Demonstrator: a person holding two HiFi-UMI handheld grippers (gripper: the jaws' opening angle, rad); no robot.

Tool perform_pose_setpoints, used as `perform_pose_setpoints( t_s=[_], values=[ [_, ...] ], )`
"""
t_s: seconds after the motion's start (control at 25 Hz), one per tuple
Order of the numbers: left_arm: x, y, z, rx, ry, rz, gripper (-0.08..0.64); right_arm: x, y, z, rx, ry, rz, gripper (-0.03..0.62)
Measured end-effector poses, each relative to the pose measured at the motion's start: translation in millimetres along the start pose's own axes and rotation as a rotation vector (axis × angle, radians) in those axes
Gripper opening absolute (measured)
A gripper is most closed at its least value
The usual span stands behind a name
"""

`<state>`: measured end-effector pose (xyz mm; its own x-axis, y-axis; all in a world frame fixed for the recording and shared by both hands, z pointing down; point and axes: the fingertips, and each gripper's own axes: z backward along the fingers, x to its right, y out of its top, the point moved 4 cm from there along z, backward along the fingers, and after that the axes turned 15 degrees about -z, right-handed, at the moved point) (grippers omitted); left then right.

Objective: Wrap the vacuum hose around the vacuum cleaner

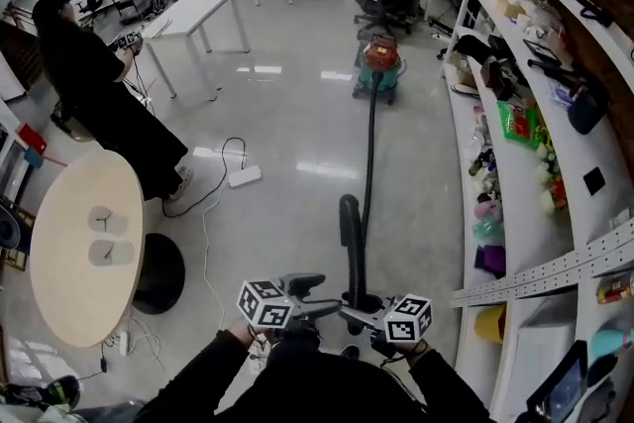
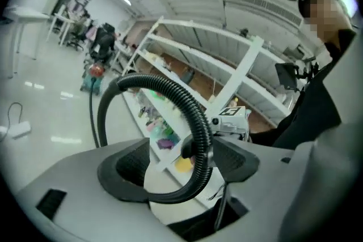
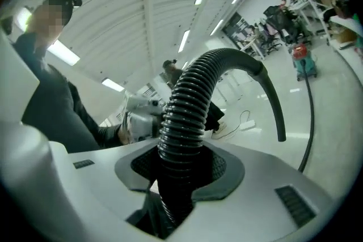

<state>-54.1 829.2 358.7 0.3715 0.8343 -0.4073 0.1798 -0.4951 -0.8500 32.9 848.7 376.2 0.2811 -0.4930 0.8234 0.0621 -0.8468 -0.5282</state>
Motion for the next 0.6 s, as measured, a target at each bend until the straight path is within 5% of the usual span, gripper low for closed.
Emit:
perform_pose_setpoints(
  t_s=[0.16, 0.4, 0.6],
  values=[
    [-52.2, 15.4, 13.1, 0.221, -0.023, 0.059, 0.356, 14.0, 60.6, -28.6, 0.020, -0.114, -0.081, 0.158],
    [-83.9, -7.1, 22.0, -0.035, -0.191, -0.260, 0.357, 20.5, 153.8, -69.3, 0.139, -0.078, -0.213, 0.158],
    [-96.0, -14.6, -8.6, -0.125, -0.255, -0.389, 0.357, 15.4, 218.7, -100.4, 0.247, 0.014, -0.351, 0.158]
  ],
)
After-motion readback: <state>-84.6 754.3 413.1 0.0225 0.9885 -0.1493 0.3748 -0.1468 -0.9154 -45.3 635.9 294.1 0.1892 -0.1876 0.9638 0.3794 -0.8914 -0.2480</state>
